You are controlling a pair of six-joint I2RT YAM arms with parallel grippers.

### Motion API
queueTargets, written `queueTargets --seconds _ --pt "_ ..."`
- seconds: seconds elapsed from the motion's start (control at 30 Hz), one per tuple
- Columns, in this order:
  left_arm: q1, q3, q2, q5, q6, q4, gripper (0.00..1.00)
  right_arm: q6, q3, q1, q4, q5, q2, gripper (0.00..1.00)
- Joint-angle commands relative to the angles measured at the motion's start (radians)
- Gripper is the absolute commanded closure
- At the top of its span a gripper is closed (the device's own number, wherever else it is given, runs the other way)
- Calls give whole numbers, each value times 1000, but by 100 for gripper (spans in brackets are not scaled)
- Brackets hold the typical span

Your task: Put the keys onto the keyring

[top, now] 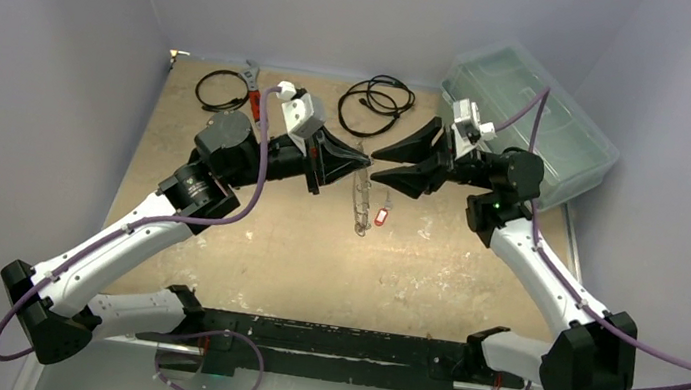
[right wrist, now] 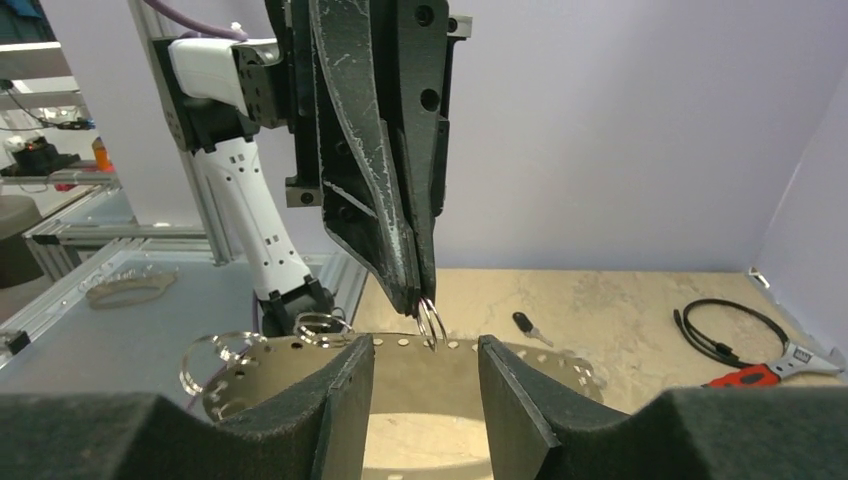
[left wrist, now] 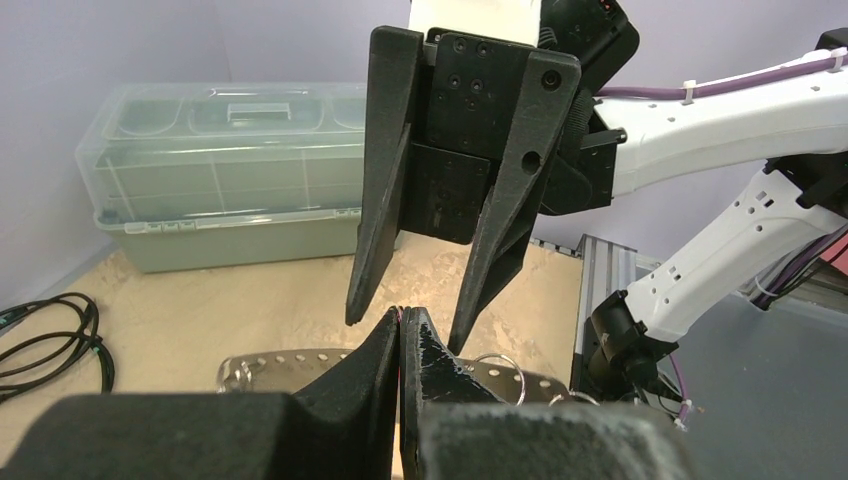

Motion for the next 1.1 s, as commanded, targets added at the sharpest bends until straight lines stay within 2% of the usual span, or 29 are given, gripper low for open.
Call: queueTargets --seconds 0.0,0.33,0.5,0.63,0.77,0.87,0.9,1.0,1.07 --pt "4 -2 -27 10 -18 86 100 33 42 11 61 -14 -8 55" --pt "4 -7 -32 16 -22 93 100 31 50 25 63 -5 17 67" --pt "4 -10 -31 16 -22 96 100 28 51 27 65 -8 15 79" --pt "4 -13 -30 9 -20 96 100 25 49 29 64 -4 3 99" --pt "5 -12 -32 -3 -12 84 100 -7 47 29 34 5 -14 100" --pt "5 3 -39 -38 14 30 100 -94 65 30 -85 22 -28 100" --pt "4 8 -43 -50 27 7 96 -141 78 31 -149 30 -33 100" --pt "4 39 -52 -91 72 -86 66 -346 140 47 -439 91 -48 100" --pt "4 58 -55 -111 99 -145 54 -497 192 68 -677 160 -49 100"
